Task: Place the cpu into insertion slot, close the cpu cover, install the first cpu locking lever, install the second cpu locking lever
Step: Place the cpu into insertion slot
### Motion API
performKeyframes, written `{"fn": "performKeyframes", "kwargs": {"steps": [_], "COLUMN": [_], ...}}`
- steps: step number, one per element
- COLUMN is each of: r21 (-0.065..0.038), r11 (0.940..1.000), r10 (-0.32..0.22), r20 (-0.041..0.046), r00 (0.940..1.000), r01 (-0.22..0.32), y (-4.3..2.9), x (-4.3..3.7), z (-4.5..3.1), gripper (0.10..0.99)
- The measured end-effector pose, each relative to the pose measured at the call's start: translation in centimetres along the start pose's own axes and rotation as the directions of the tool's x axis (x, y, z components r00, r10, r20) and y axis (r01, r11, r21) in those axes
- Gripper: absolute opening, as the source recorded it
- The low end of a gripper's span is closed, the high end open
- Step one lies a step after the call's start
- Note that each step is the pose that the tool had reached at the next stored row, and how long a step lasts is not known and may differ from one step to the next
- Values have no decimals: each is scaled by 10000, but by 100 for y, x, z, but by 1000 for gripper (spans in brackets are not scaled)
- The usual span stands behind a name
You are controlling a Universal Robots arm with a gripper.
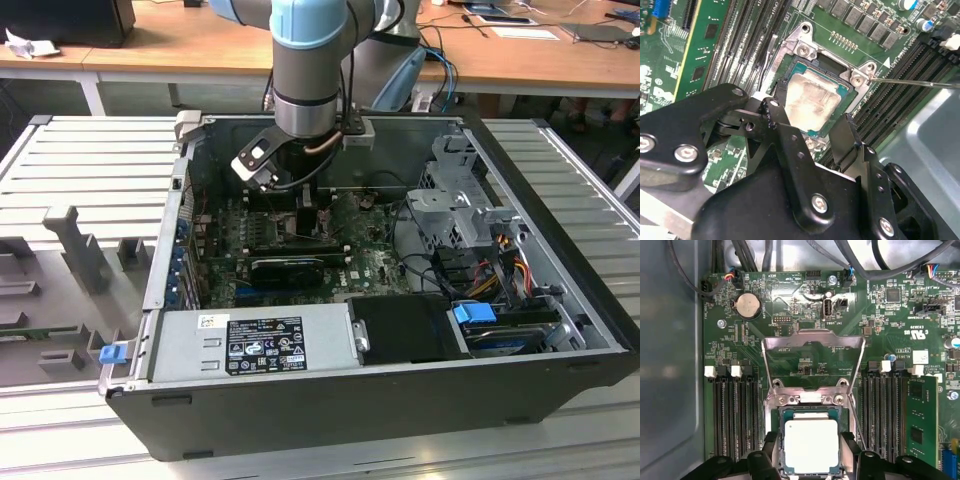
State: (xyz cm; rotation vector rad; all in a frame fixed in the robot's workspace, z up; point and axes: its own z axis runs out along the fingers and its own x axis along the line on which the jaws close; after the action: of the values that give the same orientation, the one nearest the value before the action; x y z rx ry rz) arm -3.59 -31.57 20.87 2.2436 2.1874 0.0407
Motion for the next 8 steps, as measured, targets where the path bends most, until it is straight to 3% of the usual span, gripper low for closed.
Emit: {"fn": "performKeyframes", "kwargs": {"steps": [1, 5, 8], "r21": [1, 2, 3], "r11": [10000, 10000, 10000], "r10": [0, 0, -1], "r20": [0, -2, -1], "r00": [10000, 10000, 10000], "r01": [0, 0, 1], "y": [1, 1, 2], "x": [0, 1, -7], "z": [-27, -48, -50], "gripper": [592, 341, 282]}}
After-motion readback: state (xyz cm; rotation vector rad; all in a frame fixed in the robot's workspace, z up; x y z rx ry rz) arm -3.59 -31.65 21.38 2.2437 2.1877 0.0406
